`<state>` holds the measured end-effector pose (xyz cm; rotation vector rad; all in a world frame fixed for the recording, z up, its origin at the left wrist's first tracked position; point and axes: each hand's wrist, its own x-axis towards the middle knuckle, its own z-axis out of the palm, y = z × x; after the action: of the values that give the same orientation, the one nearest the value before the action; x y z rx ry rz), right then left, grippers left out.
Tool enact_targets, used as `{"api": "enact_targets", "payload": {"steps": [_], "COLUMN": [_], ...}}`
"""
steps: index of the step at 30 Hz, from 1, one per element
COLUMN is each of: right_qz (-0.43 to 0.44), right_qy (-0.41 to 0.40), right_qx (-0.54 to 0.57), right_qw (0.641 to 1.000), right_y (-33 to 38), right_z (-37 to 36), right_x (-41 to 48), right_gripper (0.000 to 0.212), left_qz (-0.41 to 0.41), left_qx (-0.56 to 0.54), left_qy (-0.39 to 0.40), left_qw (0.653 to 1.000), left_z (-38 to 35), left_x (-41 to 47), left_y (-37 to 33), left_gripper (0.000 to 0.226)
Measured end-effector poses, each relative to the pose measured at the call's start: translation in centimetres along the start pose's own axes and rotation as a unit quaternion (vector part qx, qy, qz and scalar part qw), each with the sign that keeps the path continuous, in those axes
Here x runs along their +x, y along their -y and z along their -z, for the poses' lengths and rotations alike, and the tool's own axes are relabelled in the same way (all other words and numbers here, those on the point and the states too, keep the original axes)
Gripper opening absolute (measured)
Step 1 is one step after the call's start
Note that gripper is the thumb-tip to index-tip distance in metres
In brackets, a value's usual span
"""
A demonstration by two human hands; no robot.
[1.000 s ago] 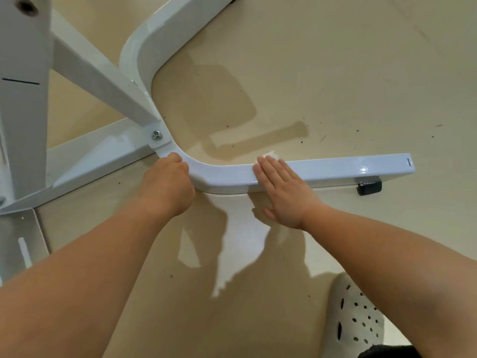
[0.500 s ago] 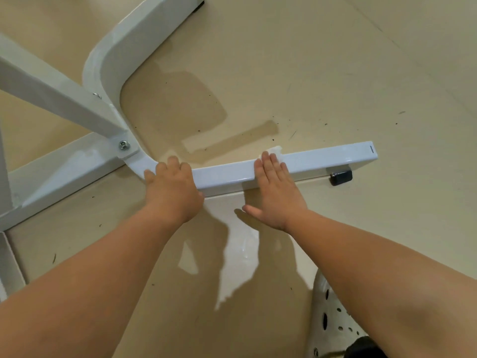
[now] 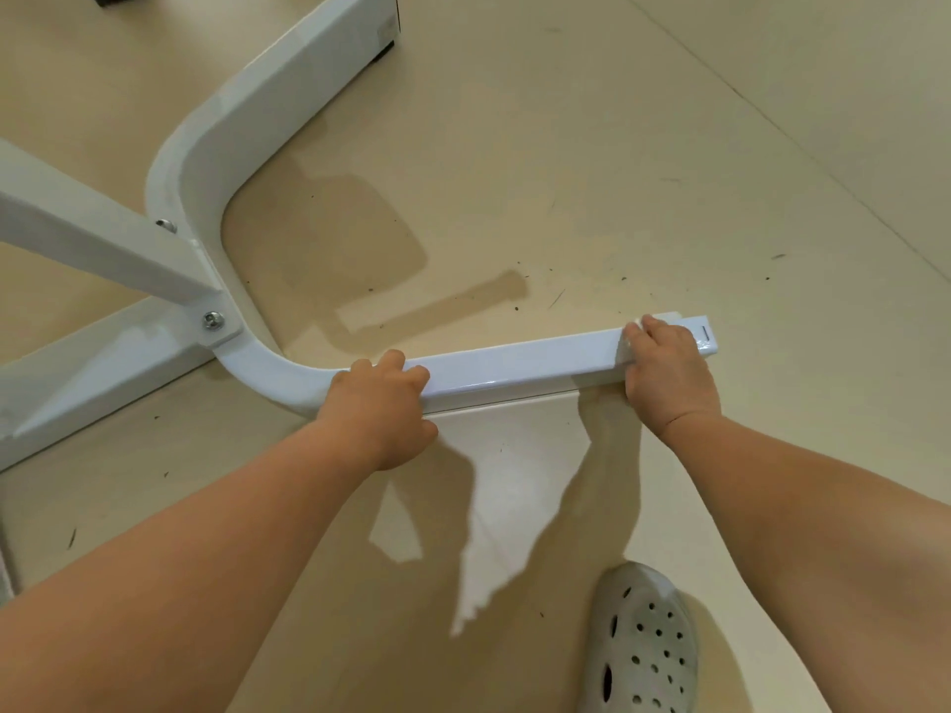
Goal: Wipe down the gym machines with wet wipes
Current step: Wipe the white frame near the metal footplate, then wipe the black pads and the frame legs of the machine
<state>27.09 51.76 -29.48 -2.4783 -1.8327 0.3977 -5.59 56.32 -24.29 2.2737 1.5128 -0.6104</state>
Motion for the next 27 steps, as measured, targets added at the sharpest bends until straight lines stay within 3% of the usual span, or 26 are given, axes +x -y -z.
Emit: {"api": "enact_targets", "payload": {"steps": [3,8,14,18,21,24,27], "right_qz": [0.042,0.155,0.131,0.085,0.081,0.08,0.084], "right_qy": [-0.003,0.06,0.159,0.217,0.254,0.287,0.288], "right_qx": [0.011,0.114,0.299,0.439,0.496,0.543,0.562], "right_qw": [0.999,0.98,0.932,0.868,0.827,0.785,0.77], "right_y": [3.7,15.1,27.0,33.9,37.4,40.5,43.7], "right_z": [0.5,1.6,3.4,4.8,6.0,7.2,8.6], "right_x": [1.0,0.5,-0.6,-3.2,-5.2,-7.3,-8.8], "right_gripper": [0.027,0.025,0.015,0.008,0.005,0.004,0.005], "left_qz": [0.003,0.039,0.056,0.038,0.043,0.079,0.105], "left_qx": [-0.029,-0.084,-0.08,-0.064,-0.12,-0.315,-0.488], "left_qy": [-0.002,0.006,0.042,0.11,0.085,0.011,-0.062], "left_qw": [1.0,0.996,0.994,0.991,0.988,0.946,0.864], "left_z": [1.4,5.1,8.2,9.7,10.9,10.9,10.7], "left_x": [-0.8,-2.9,-7.3,-11.1,-13.5,-15.1,-16.4], "left_y": [0.9,5.1,12.3,17.0,19.4,22.4,25.6], "left_gripper": [0.052,0.059,0.057,0.056,0.043,0.027,0.016]}}
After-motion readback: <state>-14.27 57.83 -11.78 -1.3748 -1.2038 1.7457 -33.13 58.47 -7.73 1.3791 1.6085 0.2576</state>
